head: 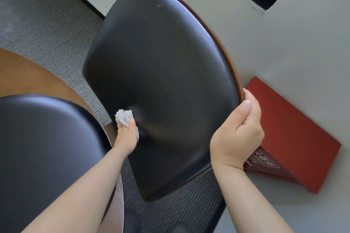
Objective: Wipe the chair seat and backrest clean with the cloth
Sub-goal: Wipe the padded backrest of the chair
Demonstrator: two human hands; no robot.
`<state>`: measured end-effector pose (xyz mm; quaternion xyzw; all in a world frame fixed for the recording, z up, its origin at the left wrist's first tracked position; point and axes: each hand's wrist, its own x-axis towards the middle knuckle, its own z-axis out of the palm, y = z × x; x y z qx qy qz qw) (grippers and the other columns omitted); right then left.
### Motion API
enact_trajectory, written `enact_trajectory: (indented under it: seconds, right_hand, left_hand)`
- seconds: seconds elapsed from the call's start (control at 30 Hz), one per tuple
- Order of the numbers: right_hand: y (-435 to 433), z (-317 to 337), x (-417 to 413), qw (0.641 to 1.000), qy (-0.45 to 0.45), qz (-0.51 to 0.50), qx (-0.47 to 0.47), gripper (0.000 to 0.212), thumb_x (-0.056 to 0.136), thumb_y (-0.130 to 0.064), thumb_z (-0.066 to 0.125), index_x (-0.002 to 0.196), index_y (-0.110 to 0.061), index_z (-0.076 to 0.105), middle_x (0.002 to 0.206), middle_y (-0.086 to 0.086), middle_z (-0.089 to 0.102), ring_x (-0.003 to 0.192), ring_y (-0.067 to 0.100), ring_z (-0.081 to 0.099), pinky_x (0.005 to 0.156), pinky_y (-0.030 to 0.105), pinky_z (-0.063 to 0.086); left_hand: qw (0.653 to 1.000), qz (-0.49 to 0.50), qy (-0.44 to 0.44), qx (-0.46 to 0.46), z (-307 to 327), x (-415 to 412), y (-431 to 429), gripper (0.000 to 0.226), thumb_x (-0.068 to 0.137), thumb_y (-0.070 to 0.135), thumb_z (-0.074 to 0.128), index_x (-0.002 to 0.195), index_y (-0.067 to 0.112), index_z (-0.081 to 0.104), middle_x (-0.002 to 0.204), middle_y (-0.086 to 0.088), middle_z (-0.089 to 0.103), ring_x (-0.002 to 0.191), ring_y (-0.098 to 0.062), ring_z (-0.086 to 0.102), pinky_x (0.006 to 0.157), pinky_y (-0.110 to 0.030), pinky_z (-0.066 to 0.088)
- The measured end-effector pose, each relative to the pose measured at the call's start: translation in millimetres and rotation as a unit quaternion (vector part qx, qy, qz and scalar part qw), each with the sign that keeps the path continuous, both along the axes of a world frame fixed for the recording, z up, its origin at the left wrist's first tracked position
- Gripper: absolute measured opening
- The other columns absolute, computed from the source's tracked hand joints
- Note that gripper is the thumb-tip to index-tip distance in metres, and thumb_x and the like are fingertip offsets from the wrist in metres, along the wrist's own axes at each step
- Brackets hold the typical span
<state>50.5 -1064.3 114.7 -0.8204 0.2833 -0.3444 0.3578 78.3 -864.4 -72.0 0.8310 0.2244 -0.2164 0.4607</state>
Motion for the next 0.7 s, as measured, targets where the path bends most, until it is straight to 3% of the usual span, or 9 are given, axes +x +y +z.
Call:
enact_trajectory:
  seconds: [0.13, 0.2, 0.27, 0.33, 0.4, 0.43, 0.5, 0.6, 0.7]
  right_hand:
    - [-1, -3, 0, 1.0, 0.003, -0.003, -0.003, 0.044, 0.1, -0.03, 0.027, 0.123, -0.013, 0.061, 0.103, 0.008, 0.071, 0.091, 0.028, 0.066, 0.079, 0.04, 0.05]
    - [-1, -4, 0, 1.0, 0.001, -0.004, -0.005, 0.044, 0.1, -0.03, 0.027, 0.123, -0.013, 0.06, 0.102, 0.009, 0.071, 0.091, 0.029, 0.066, 0.079, 0.039, 0.05]
    - [-1, -3, 0, 1.0, 0.002, -0.003, -0.006, 0.044, 0.1, -0.031, 0.027, 0.123, -0.013, 0.06, 0.1, 0.01, 0.071, 0.089, 0.03, 0.066, 0.078, 0.04, 0.05]
    - [0, -2, 0, 1.0, 0.006, -0.006, -0.008, 0.045, 0.1, -0.03, 0.026, 0.123, -0.012, 0.06, 0.102, 0.01, 0.071, 0.09, 0.03, 0.067, 0.079, 0.038, 0.05]
    - [1, 0, 0, 1.0, 0.009, -0.01, -0.01, 0.044, 0.1, -0.028, 0.027, 0.122, -0.011, 0.06, 0.105, 0.009, 0.071, 0.093, 0.03, 0.067, 0.08, 0.03, 0.048]
    - [2, 2, 0, 1.0, 0.009, -0.011, -0.011, 0.044, 0.099, -0.027, 0.027, 0.122, -0.01, 0.061, 0.107, 0.009, 0.071, 0.094, 0.03, 0.067, 0.08, 0.026, 0.046]
    - [4, 4, 0, 1.0, 0.009, -0.014, -0.013, 0.043, 0.099, -0.025, 0.028, 0.121, -0.008, 0.061, 0.111, 0.009, 0.07, 0.097, 0.029, 0.066, 0.08, 0.017, 0.041]
    - [6, 6, 0, 1.0, 0.019, -0.018, -0.015, 0.042, 0.099, -0.023, 0.029, 0.12, -0.007, 0.062, 0.113, 0.008, 0.069, 0.099, 0.027, 0.066, 0.08, 0.007, 0.034]
    - [7, 8, 0, 0.999, 0.023, -0.02, -0.02, 0.042, 0.099, -0.022, 0.029, 0.121, -0.007, 0.061, 0.114, 0.008, 0.069, 0.099, 0.027, 0.065, 0.08, 0.006, 0.033]
  left_hand:
    - [0.999, 0.021, 0.044, -0.007, -13, -16, 8, 0.06, 0.1, 0.046, 0.017, 0.153, 0.022, 0.005, 0.161, 0.0, 0.007, 0.147, -0.016, 0.011, 0.115, -0.025, 0.009]
    - [0.998, 0.028, 0.062, -0.002, -12, -21, 9, 0.065, 0.096, 0.055, 0.014, 0.15, 0.019, 0.021, 0.149, -0.012, 0.037, 0.134, -0.024, 0.036, 0.109, -0.031, 0.024]
    - [0.997, 0.031, 0.067, 0.02, 2, -26, 9, 0.07, 0.095, 0.06, 0.011, 0.144, 0.016, 0.034, 0.137, -0.011, 0.051, 0.122, -0.025, 0.046, 0.1, -0.032, 0.03]
    - [0.999, 0.022, 0.013, 0.042, 23, -29, 6, 0.059, 0.098, 0.056, 0.015, 0.119, 0.022, 0.059, 0.117, 0.002, 0.063, 0.11, -0.021, 0.054, 0.095, -0.032, 0.038]
    - [0.996, 0.044, -0.056, 0.049, 43, -27, 3, 0.054, 0.099, 0.049, 0.021, 0.072, 0.018, 0.056, 0.076, 0.002, 0.062, 0.075, -0.021, 0.058, 0.071, -0.032, 0.046]
    - [0.993, 0.051, -0.092, 0.061, 54, -25, 2, 0.054, 0.099, 0.047, 0.023, 0.068, 0.012, 0.051, 0.071, -0.003, 0.058, 0.066, -0.021, 0.057, 0.059, -0.03, 0.042]
    - [0.985, 0.043, -0.145, 0.085, 74, -16, 1, 0.046, 0.099, 0.044, 0.027, 0.078, 0.01, 0.049, 0.078, -0.006, 0.056, 0.065, -0.014, 0.054, 0.052, -0.024, 0.034]
    - [0.968, -0.008, -0.237, 0.078, 111, 7, -9, 0.027, 0.099, 0.035, 0.031, 0.086, 0.017, 0.047, 0.084, 0.001, 0.051, 0.071, -0.01, 0.052, 0.056, -0.021, 0.033]
    - [0.942, -0.04, -0.329, 0.049, 159, 33, -28, 0.027, 0.098, 0.04, 0.03, 0.086, 0.022, 0.045, 0.085, 0.006, 0.048, 0.078, -0.007, 0.05, 0.063, -0.018, 0.035]
